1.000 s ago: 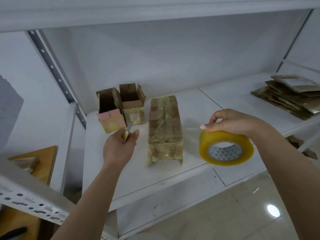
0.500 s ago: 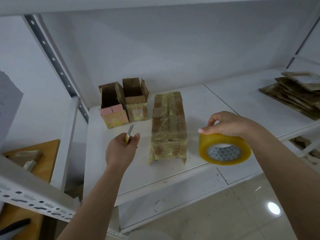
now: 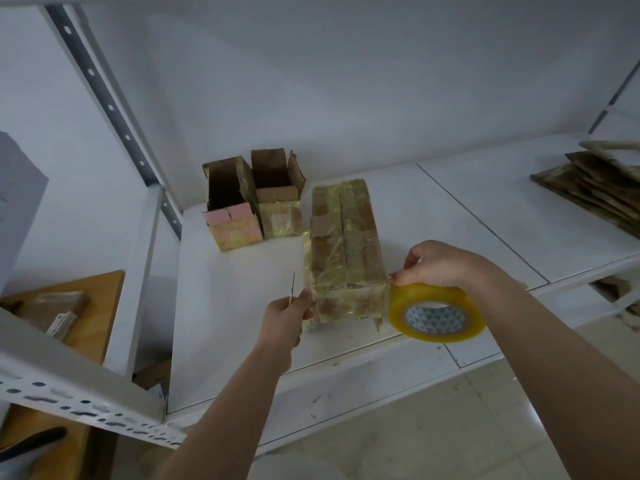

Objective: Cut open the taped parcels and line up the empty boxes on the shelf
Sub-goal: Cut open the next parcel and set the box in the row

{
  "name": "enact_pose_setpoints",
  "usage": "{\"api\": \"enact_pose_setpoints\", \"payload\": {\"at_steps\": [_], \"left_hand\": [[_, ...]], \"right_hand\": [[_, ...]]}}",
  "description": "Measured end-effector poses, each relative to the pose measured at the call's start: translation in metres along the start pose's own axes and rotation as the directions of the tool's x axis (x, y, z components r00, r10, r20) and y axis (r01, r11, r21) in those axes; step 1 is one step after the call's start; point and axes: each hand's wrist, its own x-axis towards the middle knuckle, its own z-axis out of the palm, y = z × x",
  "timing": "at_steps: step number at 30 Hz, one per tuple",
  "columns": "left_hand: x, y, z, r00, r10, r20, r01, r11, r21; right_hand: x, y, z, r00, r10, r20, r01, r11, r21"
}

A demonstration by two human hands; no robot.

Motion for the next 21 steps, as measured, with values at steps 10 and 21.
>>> {"api": "enact_pose_setpoints", "payload": {"at_steps": [10,21], "left_hand": [[0.003,-0.022,0.006,0.985,-0.165,0.043,0.169,0.977,-0.132],[-0.003,0.043,-0.026,0.981,0.186,-0.057,-0.181,0.980,0.087]], "right_hand": [[0.000,0.001,0.011,1.000,-0.012,0.008,0.011,0.995,0.095],[0.002,0.003,0.017,0.999,-0.036,0.036,0.031,0.991,0.132]]}}
